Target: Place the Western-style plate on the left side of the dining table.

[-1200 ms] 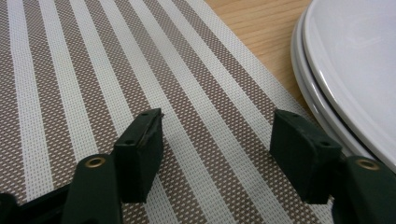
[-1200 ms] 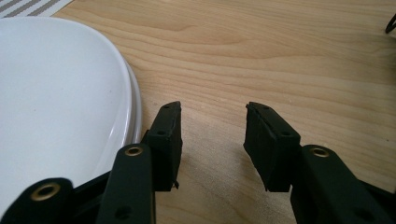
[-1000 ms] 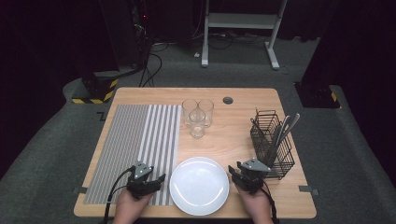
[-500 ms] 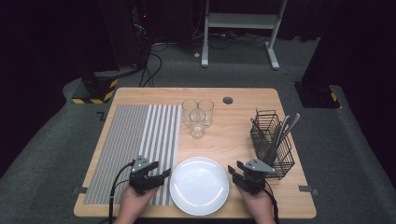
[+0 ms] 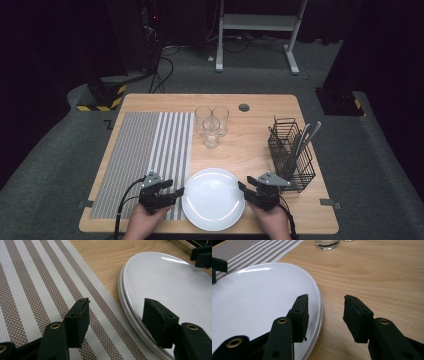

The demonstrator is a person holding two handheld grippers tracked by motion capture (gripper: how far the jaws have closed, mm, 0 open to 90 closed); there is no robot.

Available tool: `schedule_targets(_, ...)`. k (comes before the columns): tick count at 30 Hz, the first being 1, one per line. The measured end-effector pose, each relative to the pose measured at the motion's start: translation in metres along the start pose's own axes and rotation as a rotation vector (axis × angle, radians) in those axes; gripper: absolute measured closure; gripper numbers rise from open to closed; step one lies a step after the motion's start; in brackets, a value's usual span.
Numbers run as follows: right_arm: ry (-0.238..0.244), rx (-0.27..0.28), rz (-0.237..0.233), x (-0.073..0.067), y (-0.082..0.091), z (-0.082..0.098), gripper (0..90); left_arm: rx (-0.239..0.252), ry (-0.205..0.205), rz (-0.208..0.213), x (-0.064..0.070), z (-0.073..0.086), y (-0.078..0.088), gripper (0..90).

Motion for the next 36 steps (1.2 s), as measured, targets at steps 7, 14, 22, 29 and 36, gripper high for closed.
schedule_targets(7, -0.014, -0.003, -0.030, -0.004, 0.001, 0.001, 57.5, -0.042, 0.013, 0.016, 0.010, 0.012, -0.003, 46.4)
schedule_targets(14, -0.056, -0.006, -0.082, -0.007, 0.000, 0.002, 58.8, -0.073, 0.017, 0.040, 0.015, 0.017, -0.004, 49.9)
schedule_targets(22, -0.090, -0.012, -0.114, -0.008, -0.003, 0.003, 61.8, -0.064, 0.057, 0.057, 0.012, 0.015, -0.003, 53.5)
schedule_targets(29, -0.114, -0.021, -0.121, -0.007, -0.003, 0.003, 64.3, -0.058, 0.080, 0.052, 0.010, 0.013, -0.003, 62.5)
schedule_targets(36, -0.148, -0.011, -0.131, -0.004, -0.001, 0.004, 67.8, -0.059, 0.103, 0.062, 0.010, 0.013, -0.002, 67.1)
Point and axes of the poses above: each handheld gripper's, and its own axes: y roughly backward along the jaws, z roughly out of its underside, x roughly to its right, the point moved 4 cm from there along -y, roughly forward along the jaws, and after that the axes turned 14 degrees about y, right-handed, at the moved point
